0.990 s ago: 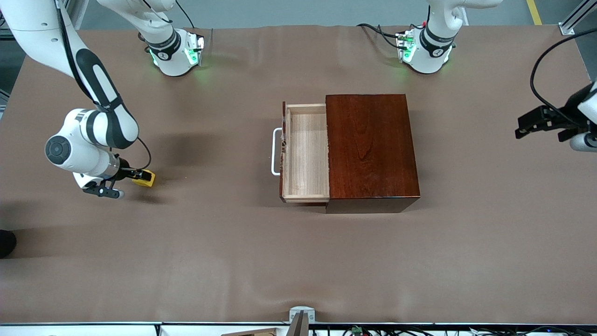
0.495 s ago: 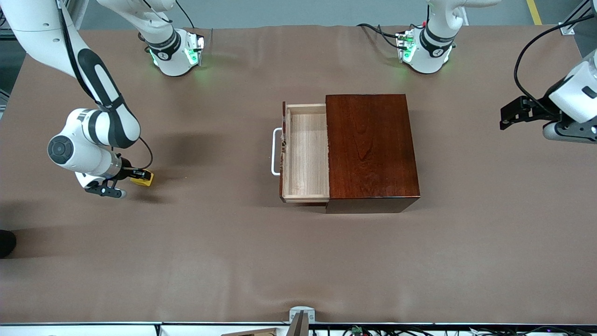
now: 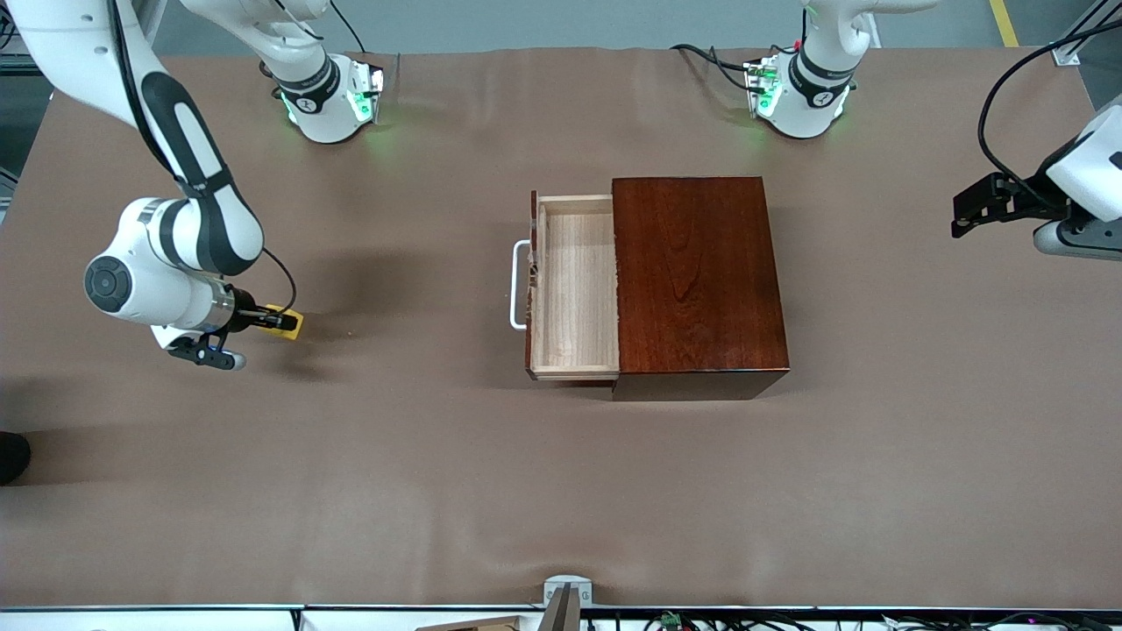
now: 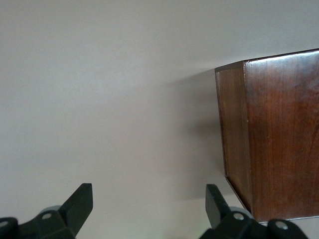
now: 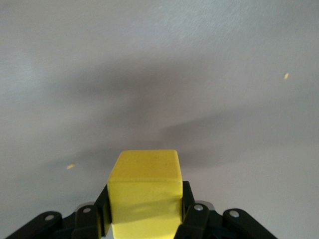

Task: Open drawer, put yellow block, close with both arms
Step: 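Lift the yellow cube with the right gripper and carry it over the drawer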

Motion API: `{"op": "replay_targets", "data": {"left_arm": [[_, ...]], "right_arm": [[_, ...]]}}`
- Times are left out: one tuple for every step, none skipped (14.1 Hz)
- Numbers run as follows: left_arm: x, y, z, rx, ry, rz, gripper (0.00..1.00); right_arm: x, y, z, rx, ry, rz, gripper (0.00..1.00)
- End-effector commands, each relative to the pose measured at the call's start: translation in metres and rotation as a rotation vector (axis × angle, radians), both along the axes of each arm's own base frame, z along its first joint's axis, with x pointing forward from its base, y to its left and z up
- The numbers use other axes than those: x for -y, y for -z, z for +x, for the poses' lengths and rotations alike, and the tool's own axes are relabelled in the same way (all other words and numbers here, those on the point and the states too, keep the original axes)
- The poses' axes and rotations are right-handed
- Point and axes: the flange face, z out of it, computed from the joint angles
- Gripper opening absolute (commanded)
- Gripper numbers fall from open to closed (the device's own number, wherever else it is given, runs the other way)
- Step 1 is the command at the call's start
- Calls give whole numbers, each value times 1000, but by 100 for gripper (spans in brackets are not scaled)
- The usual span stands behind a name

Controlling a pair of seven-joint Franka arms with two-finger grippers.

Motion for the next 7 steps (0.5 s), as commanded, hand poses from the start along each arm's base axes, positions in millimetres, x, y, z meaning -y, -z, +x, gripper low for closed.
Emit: {"op": "replay_targets", "data": {"left_arm": [[-1,-8,-14,22,15,22,100],[1,-11,-20,26,15,23,100],[7,-12,-23,29,4,23,100],[14,-15,-26,35,-25,24,100],[18,-17,-27,38,-53,23,100],[20,-19,-28,33,-61,19,100],[20,-21,-28,35,-64,11,100]], "right_arm": [[-33,-35,-2,-12,69,-12,0],[-49,-44,-3,-8,86,-22,0],[-65,-54,-5,-15,115,-33,0],[-85,-69,-6,-17,154,-47,0],[-111,-85,-8,-22,204,-66,0],[-142,-103,-7,-35,273,-92,0],[-173,-120,-7,-45,325,-115,0]]}}
